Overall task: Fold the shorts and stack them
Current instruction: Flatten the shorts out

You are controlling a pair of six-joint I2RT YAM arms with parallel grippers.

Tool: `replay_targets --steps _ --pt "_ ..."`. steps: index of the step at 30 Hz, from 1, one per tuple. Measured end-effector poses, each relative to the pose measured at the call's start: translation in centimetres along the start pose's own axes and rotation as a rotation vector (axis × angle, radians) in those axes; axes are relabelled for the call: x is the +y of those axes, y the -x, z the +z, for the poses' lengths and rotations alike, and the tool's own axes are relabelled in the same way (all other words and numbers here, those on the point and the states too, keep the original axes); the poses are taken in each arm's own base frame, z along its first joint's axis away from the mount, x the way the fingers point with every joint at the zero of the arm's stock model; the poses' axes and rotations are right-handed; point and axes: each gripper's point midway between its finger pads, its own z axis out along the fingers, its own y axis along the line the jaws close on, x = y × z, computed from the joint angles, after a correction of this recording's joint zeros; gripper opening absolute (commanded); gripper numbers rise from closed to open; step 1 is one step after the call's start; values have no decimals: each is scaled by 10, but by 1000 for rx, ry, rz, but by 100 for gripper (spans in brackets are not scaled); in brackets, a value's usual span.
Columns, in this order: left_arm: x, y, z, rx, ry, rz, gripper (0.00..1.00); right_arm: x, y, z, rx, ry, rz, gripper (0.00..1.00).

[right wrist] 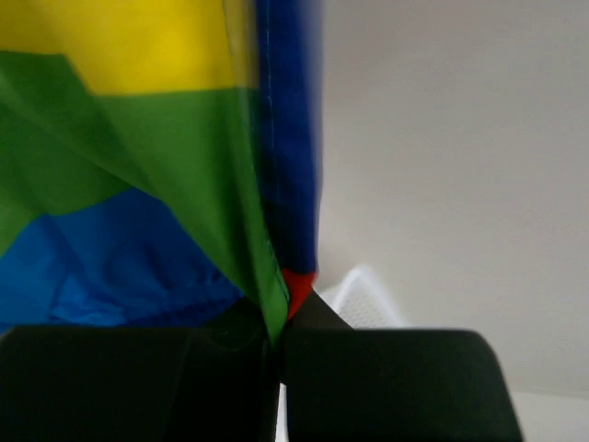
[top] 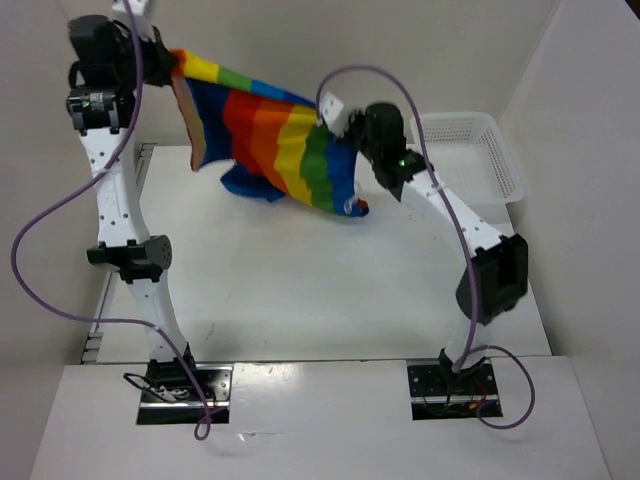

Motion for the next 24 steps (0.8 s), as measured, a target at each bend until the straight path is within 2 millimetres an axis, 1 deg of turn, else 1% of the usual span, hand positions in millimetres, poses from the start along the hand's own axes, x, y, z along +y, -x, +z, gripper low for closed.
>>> replay_targets --steps 1,2,3,4,5,6,7,8,9,10,11,12,13,14,16,17,18,19,20,21,22,23,24 --pt "10 27 -11 -82 48 31 0 -31 16 9 -19 -77 16 0" --pt "15 56 -27 -172 87 64 0 -66 36 16 -41 -150 37 0" --pt "13 86 -49 -265 118 100 0 -106 60 17 -82 -242 68 0" --pt "6 111 -70 -344 128 130 0 -136 78 12 -119 -309 95 0" --pt "-4 131 -91 -408 127 156 0 -160 93 1 -153 -362 115 0" --pt "-16 147 -110 -464 114 182 0 -181 110 -14 -193 -411 136 0" --pt "-29 161 -130 -513 94 207 0 -195 120 -29 -219 -446 153 0" --pt "-41 169 -145 -543 69 227 0 -204 128 -46 -241 -470 168 0" --pt "-51 175 -159 -564 47 243 0 -207 133 -58 -247 -477 173 0" --pt "-59 176 -167 -571 27 253 0 -204 135 -69 -248 -474 174 0" --pt "-63 174 -169 -562 6 256 0 -195 135 -76 -240 -454 168 0" --pt "-68 167 -168 -535 -22 252 0 -181 131 -78 -223 -424 153 0" --pt "-70 158 -164 -501 -48 243 0 -162 124 -80 -199 -383 133 0" --pt "-71 145 -154 -452 -74 224 0 -138 113 -77 -164 -329 109 0" --pt "-70 112 -129 -330 -132 171 0 -87 87 -65 -99 -219 64 0" --pt "-68 91 -113 -252 -161 131 0 -57 67 -59 -50 -152 40 0" --pt "-65 61 -91 -147 -193 74 0 -27 45 -53 -1 -82 18 0" --pt "-62 35 -75 -54 -219 21 0 9 20 -50 53 2 -3 0" --pt "-58 0 -57 63 -240 -50 0 40 -6 -49 109 79 -22 0" --pt "-57 -40 -42 191 -263 -126 0 71 -33 -52 165 158 -39 0" --pt "-58 -78 -36 304 -272 -195 0 101 -60 -60 226 241 -60 0" --pt "-62 -121 -34 435 -273 -269 0 127 -83 -70 276 318 -77 0" --pt "-67 -165 -39 561 -266 -332 0 148 -102 -83 316 383 -92 0"
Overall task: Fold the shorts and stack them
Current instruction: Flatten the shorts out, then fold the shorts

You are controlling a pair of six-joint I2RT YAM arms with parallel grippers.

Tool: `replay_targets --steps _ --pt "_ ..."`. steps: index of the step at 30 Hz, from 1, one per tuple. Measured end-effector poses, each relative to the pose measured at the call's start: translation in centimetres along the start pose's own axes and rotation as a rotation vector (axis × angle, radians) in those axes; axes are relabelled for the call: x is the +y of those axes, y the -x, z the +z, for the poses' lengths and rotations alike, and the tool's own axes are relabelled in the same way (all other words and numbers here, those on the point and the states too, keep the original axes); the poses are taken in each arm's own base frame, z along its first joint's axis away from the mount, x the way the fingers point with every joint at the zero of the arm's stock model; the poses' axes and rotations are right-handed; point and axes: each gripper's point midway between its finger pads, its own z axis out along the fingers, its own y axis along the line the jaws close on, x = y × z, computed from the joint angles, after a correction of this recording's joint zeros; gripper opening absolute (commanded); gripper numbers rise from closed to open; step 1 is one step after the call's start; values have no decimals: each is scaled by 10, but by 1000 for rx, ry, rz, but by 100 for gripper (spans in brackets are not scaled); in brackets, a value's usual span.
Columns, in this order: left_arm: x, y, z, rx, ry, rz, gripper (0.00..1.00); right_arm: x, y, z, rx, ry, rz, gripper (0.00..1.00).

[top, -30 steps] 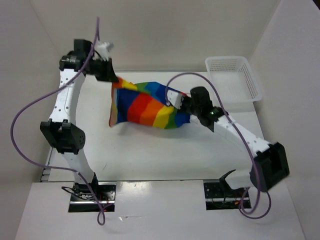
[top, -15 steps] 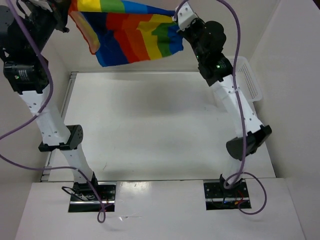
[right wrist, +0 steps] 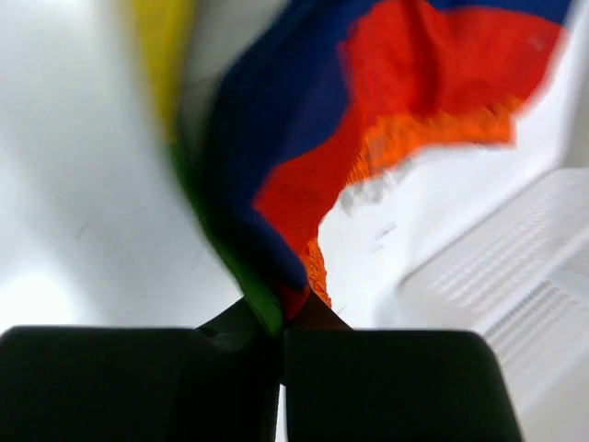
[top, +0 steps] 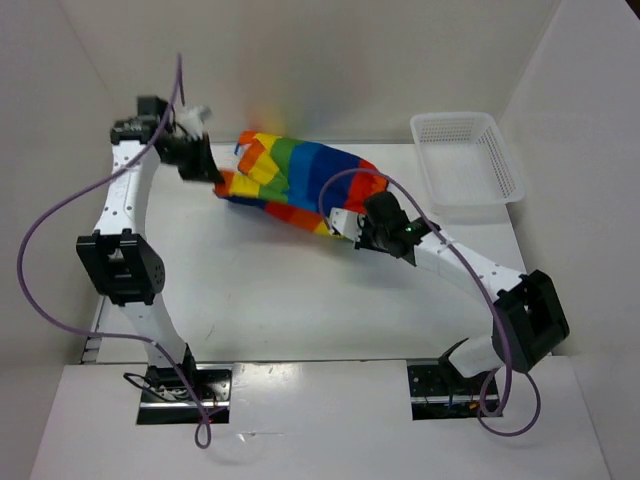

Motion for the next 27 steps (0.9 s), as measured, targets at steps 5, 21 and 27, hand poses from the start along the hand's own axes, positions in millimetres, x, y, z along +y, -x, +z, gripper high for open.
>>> replay_targets --steps 5,21,27 --pt "-15 -179 22 400 18 -165 0 48 -30 -28 16 137 -47 0" --pt "-99 -186 -62 289 -135 -116 0 72 -8 -81 -210 222 -90 0" --pt "-138 -62 -96 -115 -249 173 0 72 8 -93 -273 249 -7 0"
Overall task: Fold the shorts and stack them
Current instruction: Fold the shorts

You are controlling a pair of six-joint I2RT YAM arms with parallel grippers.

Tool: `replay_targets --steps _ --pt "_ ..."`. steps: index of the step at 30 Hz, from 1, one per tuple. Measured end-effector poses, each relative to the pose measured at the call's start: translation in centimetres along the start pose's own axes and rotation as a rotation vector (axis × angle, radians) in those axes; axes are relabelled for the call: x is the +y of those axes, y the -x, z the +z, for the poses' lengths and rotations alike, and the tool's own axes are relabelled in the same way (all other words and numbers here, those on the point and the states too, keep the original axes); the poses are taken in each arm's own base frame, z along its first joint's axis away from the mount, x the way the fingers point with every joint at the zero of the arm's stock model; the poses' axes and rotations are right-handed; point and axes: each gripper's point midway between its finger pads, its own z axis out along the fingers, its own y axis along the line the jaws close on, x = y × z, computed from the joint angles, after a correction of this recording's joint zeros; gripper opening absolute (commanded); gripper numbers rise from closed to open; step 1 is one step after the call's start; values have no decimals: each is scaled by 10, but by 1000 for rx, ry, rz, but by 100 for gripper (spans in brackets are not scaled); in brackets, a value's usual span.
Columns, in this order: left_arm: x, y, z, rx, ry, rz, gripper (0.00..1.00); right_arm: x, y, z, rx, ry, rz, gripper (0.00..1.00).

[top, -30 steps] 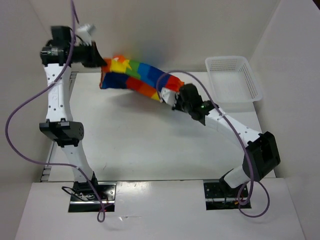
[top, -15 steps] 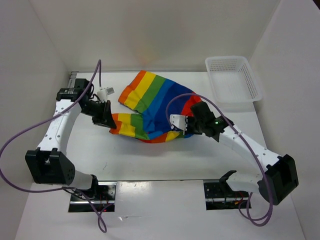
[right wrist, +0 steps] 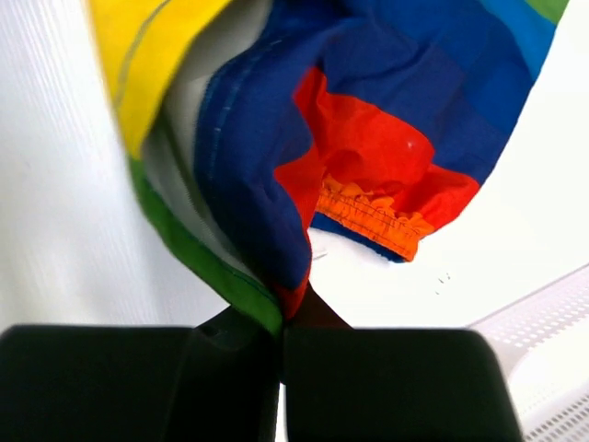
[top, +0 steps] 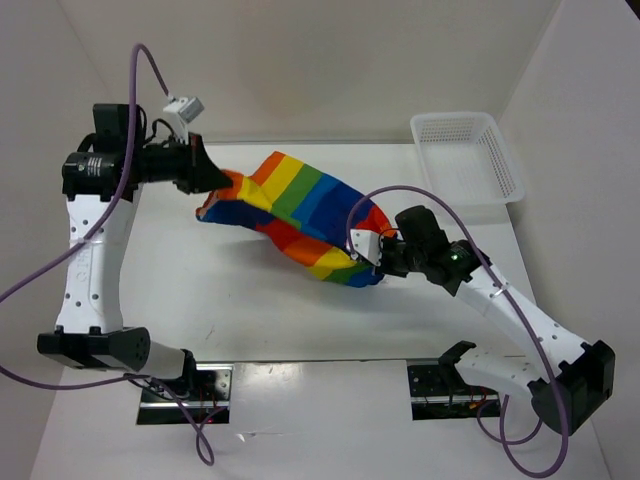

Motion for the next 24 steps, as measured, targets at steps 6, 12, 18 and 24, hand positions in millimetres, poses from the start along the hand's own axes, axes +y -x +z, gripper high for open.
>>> replay_targets --steps 6,12,18,24 --pt "47 51 34 -90 40 102 0 -4 11 4 -40 -2 62 0" --pt "148 32 109 36 133 -23 0 -17 -9 37 -12 33 167 0" --pt "197 57 143 21 204 5 0 -75 -46 67 20 -25 353 0" --pt "205 89 167 -43 217 89 2 -107 -61 91 19 -69 438 0"
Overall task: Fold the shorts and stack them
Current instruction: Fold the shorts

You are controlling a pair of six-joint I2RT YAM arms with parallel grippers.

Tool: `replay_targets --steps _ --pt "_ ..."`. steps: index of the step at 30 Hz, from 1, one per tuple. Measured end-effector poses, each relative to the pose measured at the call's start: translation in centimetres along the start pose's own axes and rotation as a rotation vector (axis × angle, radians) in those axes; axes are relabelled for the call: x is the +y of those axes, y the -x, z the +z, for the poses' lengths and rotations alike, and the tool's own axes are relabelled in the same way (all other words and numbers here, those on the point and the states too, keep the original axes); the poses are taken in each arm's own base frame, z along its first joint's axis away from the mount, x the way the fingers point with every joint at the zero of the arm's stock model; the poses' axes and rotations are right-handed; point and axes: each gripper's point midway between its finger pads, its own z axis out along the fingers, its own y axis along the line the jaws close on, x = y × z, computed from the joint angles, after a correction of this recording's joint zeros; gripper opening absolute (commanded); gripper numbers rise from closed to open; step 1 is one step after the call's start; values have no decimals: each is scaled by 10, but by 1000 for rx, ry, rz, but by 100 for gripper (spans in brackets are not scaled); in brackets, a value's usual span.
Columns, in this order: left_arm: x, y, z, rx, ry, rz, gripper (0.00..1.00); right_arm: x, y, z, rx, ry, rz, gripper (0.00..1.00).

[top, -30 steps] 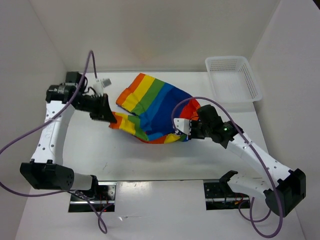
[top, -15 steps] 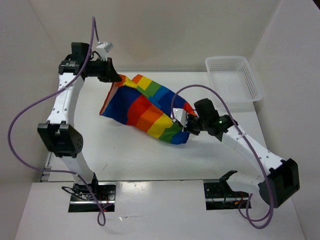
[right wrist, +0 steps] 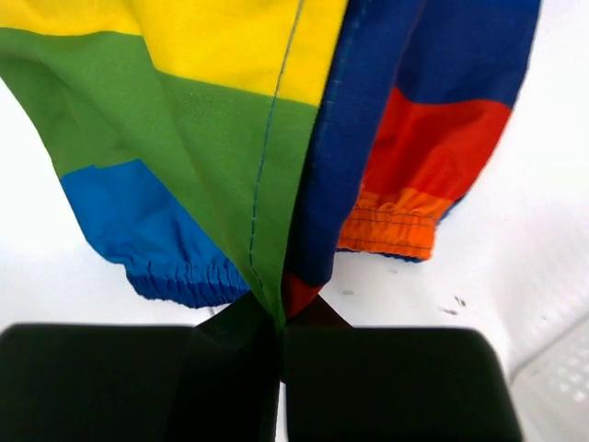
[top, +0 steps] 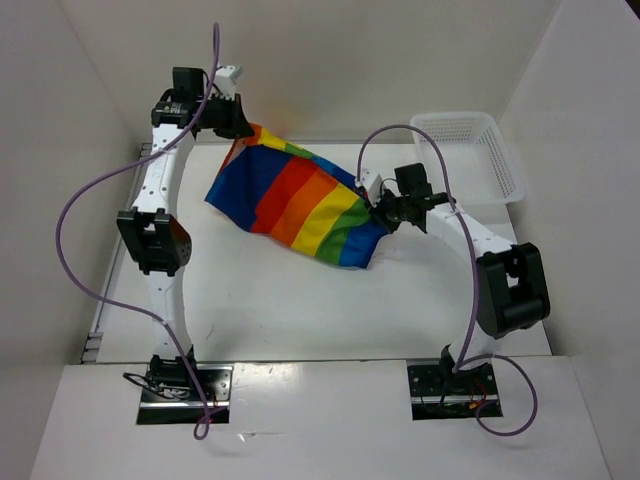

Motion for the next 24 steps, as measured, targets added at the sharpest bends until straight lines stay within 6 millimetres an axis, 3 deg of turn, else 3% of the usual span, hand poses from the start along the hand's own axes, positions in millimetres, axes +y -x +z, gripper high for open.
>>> replay_targets --steps 1,2,6,9,12,13,14,16,17,18,19,20,22,24 --pt "1 0 5 1 2 3 2 -2 -1 5 2 -1 13 14" --pt "2 0 11 2 3 7 2 -4 -3 9 6 -2 34 18" --pt "17 -13 41 28 36 5 2 -21 -8 24 19 -36 130 21" --pt "35 -31 62 62 80 -8 4 -50 -4 34 4 -115 243 24" --pt "56 -44 80 82 132 -16 13 -82 11 40 -26 -200 333 24" --pt "62 -45 85 82 147 -14 28 -93 18 41 -35 -230 360 24" --pt "68 -47 90 79 162 -7 37 -105 24 44 -39 -259 384 37" --pt "78 -43 98 55 189 5 58 -124 34 49 -42 -308 425 48" --pt "82 -40 101 42 202 12 77 -131 36 51 -34 -323 442 55" --pt "86 -36 102 28 214 20 85 -134 36 54 -24 -335 455 65" --pt "89 -35 104 19 224 27 93 -134 33 55 -7 -343 473 69" --pt "90 -32 103 10 234 26 100 -131 29 56 15 -348 483 71" --pt "91 -26 100 -2 247 34 100 -123 24 56 55 -354 501 81" --pt "93 -19 95 -20 259 39 100 -115 26 57 69 -354 518 81"
